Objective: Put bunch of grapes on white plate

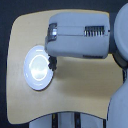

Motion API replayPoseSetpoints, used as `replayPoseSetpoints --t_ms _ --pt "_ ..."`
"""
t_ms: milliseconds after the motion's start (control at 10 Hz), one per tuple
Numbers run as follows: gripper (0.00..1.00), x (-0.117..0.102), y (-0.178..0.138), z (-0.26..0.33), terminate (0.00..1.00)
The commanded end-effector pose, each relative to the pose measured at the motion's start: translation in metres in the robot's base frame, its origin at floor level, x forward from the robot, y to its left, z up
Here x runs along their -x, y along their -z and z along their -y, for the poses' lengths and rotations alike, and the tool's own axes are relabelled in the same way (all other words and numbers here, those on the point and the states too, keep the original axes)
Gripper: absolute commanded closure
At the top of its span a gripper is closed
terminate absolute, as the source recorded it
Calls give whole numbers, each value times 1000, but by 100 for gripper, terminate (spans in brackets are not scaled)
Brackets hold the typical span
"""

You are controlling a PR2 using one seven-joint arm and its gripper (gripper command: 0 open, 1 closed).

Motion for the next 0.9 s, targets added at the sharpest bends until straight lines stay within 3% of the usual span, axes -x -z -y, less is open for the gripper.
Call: replayPoseSetpoints --t_ms 0,300,800 --pt "100 8 15 -60 0" --pt "100 17 18 -105 0" --pt "100 25 27 -125 0"
